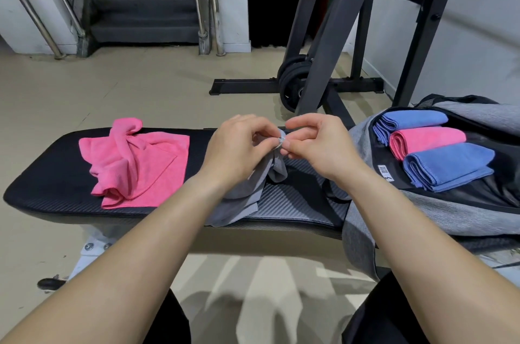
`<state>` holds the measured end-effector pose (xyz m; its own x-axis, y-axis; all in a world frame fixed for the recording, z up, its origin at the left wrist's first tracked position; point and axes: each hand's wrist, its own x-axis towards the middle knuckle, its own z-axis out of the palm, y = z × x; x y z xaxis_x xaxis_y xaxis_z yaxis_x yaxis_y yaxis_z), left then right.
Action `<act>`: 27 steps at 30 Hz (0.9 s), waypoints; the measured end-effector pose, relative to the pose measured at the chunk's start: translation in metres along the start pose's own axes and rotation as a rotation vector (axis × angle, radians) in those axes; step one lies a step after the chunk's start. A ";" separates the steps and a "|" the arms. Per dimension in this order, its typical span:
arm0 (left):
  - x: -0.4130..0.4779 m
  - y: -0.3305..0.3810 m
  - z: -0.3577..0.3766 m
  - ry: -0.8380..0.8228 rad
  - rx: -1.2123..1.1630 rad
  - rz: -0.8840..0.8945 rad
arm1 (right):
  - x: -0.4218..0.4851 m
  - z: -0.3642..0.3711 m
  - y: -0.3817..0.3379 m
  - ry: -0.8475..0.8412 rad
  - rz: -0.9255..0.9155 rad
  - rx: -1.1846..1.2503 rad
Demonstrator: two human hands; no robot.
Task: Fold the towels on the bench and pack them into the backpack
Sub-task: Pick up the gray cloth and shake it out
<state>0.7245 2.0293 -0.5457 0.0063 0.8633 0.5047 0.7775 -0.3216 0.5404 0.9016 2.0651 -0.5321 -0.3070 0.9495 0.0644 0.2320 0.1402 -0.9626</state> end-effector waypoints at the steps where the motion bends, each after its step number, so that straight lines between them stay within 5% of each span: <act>1: 0.000 0.000 -0.001 0.001 -0.021 -0.016 | 0.000 0.000 0.000 -0.006 0.006 0.016; 13: -0.004 0.000 0.002 -0.009 -0.145 -0.222 | 0.000 -0.002 -0.002 -0.055 -0.106 -0.175; 19: -0.007 -0.014 -0.014 -0.050 0.298 -0.079 | 0.012 -0.005 0.003 -0.007 -0.162 -0.455; 27: -0.016 -0.003 -0.038 -0.042 0.461 0.005 | 0.035 -0.006 -0.061 0.074 -0.331 -0.783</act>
<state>0.6983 2.0015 -0.5296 0.0288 0.8802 0.4737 0.9758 -0.1275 0.1776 0.8828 2.0916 -0.4698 -0.4162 0.8376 0.3537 0.7205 0.5411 -0.4336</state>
